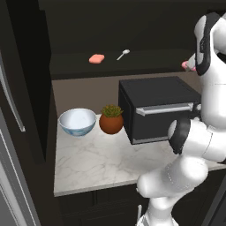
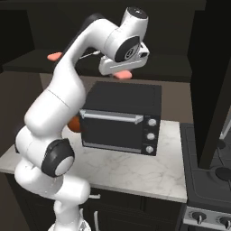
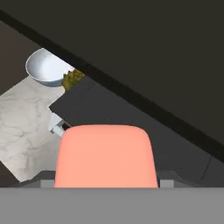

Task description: Pick the bar soap and bar soap from the cabinet and place them on the counter.

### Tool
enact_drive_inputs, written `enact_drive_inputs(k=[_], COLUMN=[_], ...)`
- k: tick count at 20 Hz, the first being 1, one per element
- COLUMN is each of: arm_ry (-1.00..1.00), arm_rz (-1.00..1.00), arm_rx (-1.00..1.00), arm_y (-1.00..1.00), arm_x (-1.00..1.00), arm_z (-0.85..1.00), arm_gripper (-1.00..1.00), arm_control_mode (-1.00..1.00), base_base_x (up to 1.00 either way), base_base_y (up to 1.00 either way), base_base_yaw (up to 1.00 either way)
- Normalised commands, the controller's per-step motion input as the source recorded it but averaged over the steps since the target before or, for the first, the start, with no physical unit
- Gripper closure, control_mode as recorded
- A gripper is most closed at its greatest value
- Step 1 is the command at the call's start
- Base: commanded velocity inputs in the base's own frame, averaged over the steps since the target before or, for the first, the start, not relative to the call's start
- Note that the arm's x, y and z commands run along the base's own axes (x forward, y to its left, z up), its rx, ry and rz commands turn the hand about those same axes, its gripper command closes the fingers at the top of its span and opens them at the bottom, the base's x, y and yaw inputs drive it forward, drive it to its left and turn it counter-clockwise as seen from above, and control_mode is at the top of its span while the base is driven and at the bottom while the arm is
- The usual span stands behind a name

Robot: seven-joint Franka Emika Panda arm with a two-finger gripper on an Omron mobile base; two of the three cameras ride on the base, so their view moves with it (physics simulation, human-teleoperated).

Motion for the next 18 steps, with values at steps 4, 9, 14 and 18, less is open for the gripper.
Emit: enact_drive_inputs(k=[4,9,14,18], arm_ry=[-0.08,-0.09,-0.07,-0.05], arm_rz=[0.0,-0.07,-0.24,-0.3], arm_rx=[0.0,-0.01,0.0,0.06], arm_y=[0.0,0.0,0.01,0.14], arm_x=[-0.9,-0.71,-0.55,-0.49], arm_z=[-0.12,-0.35,-0.36,-0.29], arm_gripper=[1.0,1.0,1.0,1.0], arm_control_mode=[-1.0,-1.0,-1.0,-1.0], base_base_x=[0.0,0.0,0.0,0.0], base_base_y=[0.0,0.0,0.0,0.0], base_base_yaw=[0.0,0.0,0.0,0.0])
